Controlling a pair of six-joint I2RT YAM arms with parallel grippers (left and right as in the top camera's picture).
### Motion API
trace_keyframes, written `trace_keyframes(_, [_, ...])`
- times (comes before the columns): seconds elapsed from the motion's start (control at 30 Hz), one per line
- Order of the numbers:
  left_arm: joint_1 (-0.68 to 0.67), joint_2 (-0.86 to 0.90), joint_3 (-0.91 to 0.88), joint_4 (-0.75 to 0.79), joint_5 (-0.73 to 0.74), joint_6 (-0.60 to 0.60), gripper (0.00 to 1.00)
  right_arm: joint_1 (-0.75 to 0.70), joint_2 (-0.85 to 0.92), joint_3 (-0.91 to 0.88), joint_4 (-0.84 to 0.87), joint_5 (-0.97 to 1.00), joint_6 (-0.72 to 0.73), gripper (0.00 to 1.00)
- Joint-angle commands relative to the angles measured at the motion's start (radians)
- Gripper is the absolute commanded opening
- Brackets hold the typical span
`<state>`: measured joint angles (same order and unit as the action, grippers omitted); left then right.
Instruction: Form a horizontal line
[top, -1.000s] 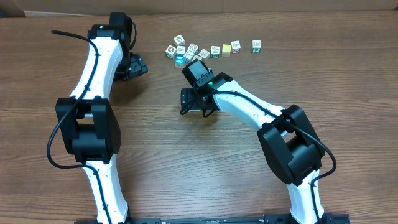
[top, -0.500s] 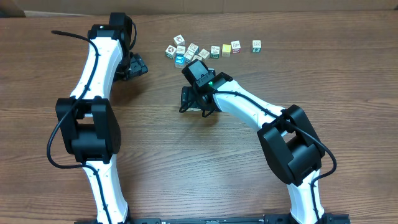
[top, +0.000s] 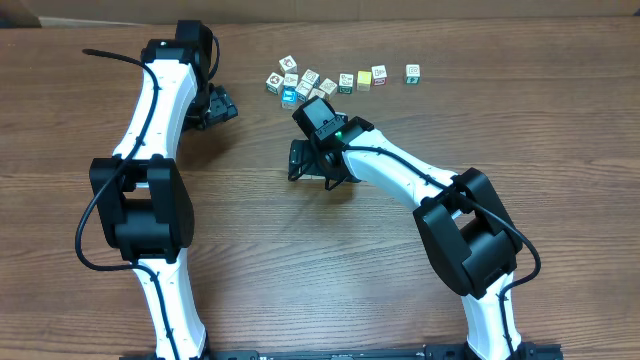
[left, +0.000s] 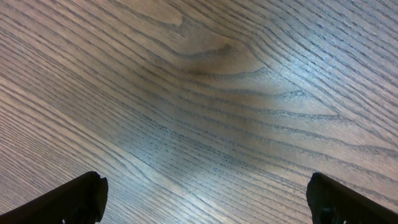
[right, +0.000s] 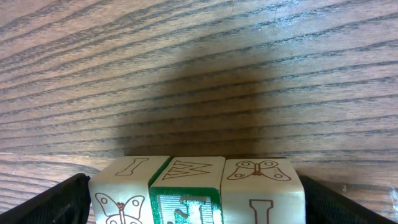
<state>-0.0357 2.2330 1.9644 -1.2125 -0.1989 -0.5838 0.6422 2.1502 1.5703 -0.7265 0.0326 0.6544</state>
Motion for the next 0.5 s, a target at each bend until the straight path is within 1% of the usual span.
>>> trace_keyframes(0.0, [-0.004, -0.021, 0.021, -0.002, -0.010, 0.004, 1.00, 0.005, 0.005, -0.007, 0.004, 0.003, 0.008, 1.00])
trace_keyframes(0.47, [-0.004, -0.021, 0.021, -0.002, -0.010, 0.004, 1.00, 0.005, 0.005, -0.007, 0.026, 0.052, 0.004, 1.00])
